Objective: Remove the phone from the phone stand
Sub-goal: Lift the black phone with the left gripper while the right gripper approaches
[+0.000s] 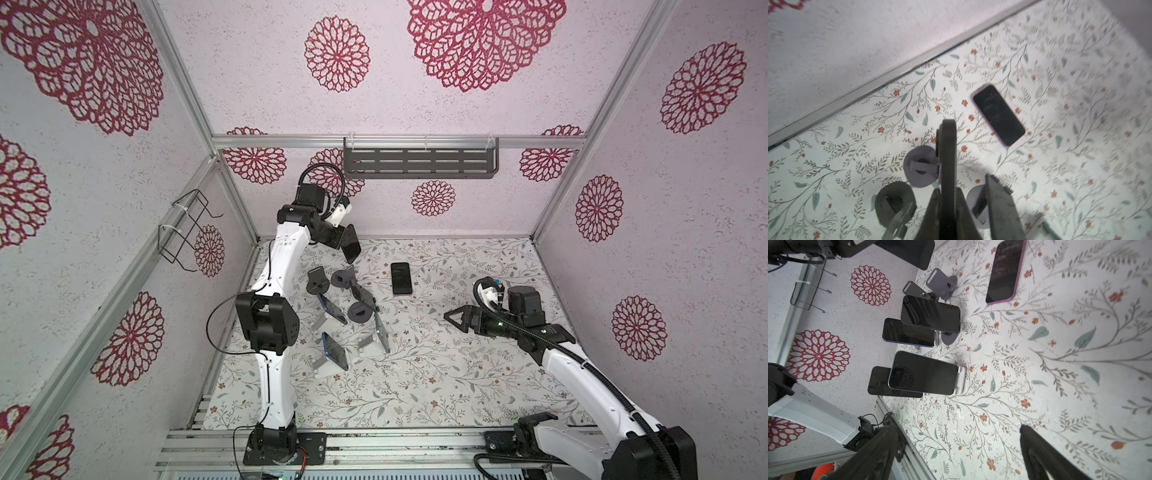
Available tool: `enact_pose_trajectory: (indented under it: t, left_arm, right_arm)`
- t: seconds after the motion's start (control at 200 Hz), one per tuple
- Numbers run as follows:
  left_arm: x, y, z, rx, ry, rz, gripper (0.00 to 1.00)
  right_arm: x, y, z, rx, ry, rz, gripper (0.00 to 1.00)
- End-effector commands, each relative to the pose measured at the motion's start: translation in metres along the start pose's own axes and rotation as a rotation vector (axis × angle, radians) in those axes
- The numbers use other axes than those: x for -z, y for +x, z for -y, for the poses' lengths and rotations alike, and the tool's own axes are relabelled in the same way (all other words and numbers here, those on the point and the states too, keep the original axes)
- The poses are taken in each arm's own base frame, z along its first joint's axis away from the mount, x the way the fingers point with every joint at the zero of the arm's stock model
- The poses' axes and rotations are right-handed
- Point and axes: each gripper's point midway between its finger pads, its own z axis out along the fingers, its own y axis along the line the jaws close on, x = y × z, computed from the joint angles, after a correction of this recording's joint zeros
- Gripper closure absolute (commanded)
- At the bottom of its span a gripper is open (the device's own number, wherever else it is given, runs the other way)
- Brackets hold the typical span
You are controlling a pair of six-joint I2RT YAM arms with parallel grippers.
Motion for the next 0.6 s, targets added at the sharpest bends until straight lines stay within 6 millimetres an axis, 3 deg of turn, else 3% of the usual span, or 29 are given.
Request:
enact_pose_trajectory:
  t: [0.0, 0.095, 0.11, 0.155, 0.33, 0.595]
  left_arm:
    - [0.052, -0.051, 0.021, 0.197, 0.074, 0.206, 1.0]
    - [0.067, -0.058, 0.03, 0.335, 0.129, 0.257, 1.0]
    - [0.083, -0.062, 0.036, 0.349, 0.145, 0.287, 1.0]
    - [0.091, -0.065, 0.047, 0.413, 0.215, 0.325, 1.0]
    - [0.083, -0.045, 0.084, 0.645, 0.494, 0.337, 1.0]
    - [0.064, 0.013, 0.146, 0.694, 0.649, 0.084, 1.0]
  right_arm:
    - [0.007, -0.022, -0.009, 0.136, 0.043, 0.015, 0.06]
    - [0.011, -0.044, -0.016, 0.216, 0.096, 0.024, 0.06]
    - [0.012, -0.048, -0.017, 0.226, 0.104, 0.026, 0.06]
    - [0.013, -0.057, -0.021, 0.268, 0.126, 0.022, 0.07]
    - [0.008, -0.084, -0.047, 0.456, 0.145, -0.039, 0.08]
    - [-0.025, -0.078, -0.092, 0.904, 0.053, -0.225, 0.1]
